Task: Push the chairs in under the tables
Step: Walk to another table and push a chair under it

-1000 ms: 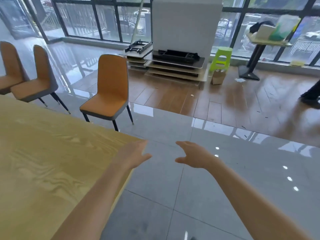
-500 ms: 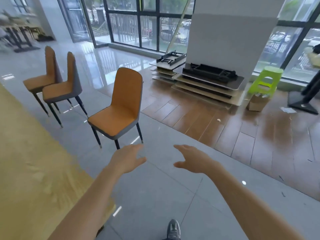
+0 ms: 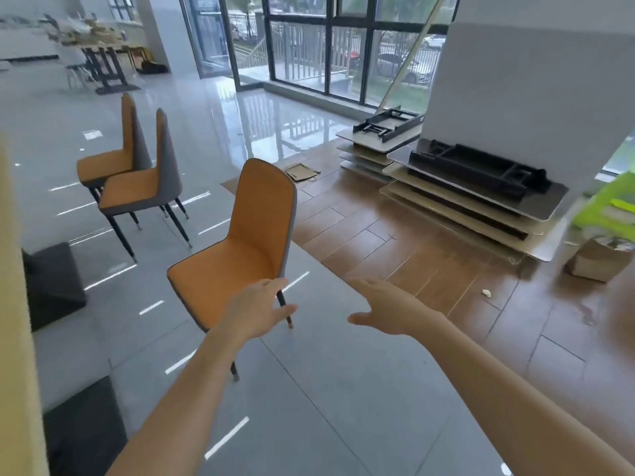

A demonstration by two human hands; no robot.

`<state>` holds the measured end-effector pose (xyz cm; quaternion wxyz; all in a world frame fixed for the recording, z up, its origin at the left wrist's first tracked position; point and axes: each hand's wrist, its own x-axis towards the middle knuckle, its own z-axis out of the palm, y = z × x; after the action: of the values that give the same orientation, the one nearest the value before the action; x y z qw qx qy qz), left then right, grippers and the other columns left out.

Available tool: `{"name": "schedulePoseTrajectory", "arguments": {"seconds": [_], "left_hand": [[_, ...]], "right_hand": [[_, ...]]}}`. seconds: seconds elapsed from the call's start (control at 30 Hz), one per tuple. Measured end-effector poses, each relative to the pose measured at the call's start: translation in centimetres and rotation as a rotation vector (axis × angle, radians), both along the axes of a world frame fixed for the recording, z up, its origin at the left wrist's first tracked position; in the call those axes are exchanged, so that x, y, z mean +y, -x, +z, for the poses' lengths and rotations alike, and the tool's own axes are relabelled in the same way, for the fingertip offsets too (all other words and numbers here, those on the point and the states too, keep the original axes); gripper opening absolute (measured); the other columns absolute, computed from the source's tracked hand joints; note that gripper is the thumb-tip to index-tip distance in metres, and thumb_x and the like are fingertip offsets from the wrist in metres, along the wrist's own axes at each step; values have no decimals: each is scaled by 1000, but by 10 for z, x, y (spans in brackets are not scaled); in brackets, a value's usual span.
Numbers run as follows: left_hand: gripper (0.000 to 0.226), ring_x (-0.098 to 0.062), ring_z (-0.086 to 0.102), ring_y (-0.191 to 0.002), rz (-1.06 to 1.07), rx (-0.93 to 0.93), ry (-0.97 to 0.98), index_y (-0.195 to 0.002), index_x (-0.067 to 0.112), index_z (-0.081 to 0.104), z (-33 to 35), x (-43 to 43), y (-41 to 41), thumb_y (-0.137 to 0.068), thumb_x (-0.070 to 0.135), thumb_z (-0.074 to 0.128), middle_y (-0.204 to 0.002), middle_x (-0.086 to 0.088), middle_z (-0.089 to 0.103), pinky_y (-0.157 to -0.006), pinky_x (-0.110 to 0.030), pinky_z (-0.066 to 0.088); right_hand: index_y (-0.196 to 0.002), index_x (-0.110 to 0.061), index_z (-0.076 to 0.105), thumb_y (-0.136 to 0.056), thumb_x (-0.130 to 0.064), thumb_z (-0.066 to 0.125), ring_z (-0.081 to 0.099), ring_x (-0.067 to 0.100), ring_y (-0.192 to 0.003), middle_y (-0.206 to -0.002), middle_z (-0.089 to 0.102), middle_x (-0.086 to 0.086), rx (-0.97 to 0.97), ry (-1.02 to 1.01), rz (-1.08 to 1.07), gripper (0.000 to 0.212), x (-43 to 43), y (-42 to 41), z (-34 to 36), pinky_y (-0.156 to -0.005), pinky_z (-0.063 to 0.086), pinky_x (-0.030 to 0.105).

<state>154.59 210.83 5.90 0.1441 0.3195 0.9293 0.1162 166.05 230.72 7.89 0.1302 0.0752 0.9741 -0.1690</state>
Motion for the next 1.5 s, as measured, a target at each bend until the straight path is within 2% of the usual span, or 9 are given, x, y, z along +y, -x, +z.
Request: {"name": "schedulePoseTrajectory", "arguments": {"seconds": [0.13, 0.3, 0.43, 0.6, 0.83, 1.07, 1.17, 1.37, 1.5], "left_hand": [[55, -20, 45, -125, 100, 3, -1, -138, 25, 36, -14, 55, 59, -91, 53, 44, -143, 1, 45, -91, -32, 42], [61, -20, 36, -135, 269, -33, -38, -144, 24, 28, -18, 124, 135, -91, 48, 48, -150, 1, 35, -104, -36, 37], [59, -22, 40, -132, 430, -80, -47, -143, 23, 30, -5, 163, 191, -92, 43, 50, -150, -2, 36, -103, -36, 42], [59, -19, 37, -135, 618, -70, -78, -143, 24, 29, -1, 191, 262, -92, 43, 50, -151, 0, 34, -106, -33, 35], [58, -19, 36, -136, 797, -80, -162, -143, 22, 30, -26, 208, 391, -92, 40, 51, -150, 0, 36, -108, -32, 32], [60, -17, 27, -141, 1053, -82, -182, -144, 24, 27, -28, 184, 517, -92, 40, 51, -154, 2, 29, -113, -33, 25], [59, -18, 27, -141, 1177, -97, -194, -145, 22, 27, -24, 172, 542, -92, 38, 51, -154, 1, 28, -113, -33, 24], [57, -20, 37, -134, 1463, -132, -157, -144, 24, 28, -19, 163, 563, -93, 43, 47, -151, 0, 33, -106, -33, 32], [59, -21, 30, -139, 1658, -133, -143, -145, 23, 26, -27, 184, 571, -93, 43, 47, -154, -2, 28, -110, -36, 28]], "right_hand": [[-147, -26, 20, -89, -38, 58, 30, 21, -139, -154, 28, -2, 6, 7, 89, 71, 69, 85, -17, -111, 35, 43], [-148, -22, 19, -87, -35, 63, 28, 24, -140, -155, 25, 3, 22, 28, 184, 76, 150, 207, -22, -113, 31, 45], [-147, -23, 18, -88, -36, 61, 29, 24, -139, -156, 23, 2, 26, 20, 318, 75, 200, 299, -5, -111, 32, 43], [-147, -23, 18, -89, -37, 59, 33, 24, -138, -154, 27, 1, 30, 20, 492, 73, 226, 407, 2, -108, 35, 40], [-148, -21, 13, -91, -35, 56, 22, 23, -143, -158, 18, 0, -16, 21, 708, 73, 220, 570, -12, -114, 30, 42], [-148, -23, 11, -93, -35, 53, 18, 22, -144, -158, 14, -1, -30, -33, 954, 70, 165, 739, -4, -113, 28, 40], [-149, -23, 11, -93, -35, 52, 18, 22, -143, -158, 14, -1, -46, -30, 1086, 70, 140, 786, 0, -113, 26, 39], [-149, -20, 11, -94, -36, 50, 21, 25, -142, -157, 17, 1, -51, -41, 1395, 69, 95, 845, -6, -113, 26, 41], [-149, -18, 10, -95, -35, 50, 18, 25, -144, -158, 13, 3, -98, -61, 1612, 70, 81, 872, -20, -115, 24, 41]]}}
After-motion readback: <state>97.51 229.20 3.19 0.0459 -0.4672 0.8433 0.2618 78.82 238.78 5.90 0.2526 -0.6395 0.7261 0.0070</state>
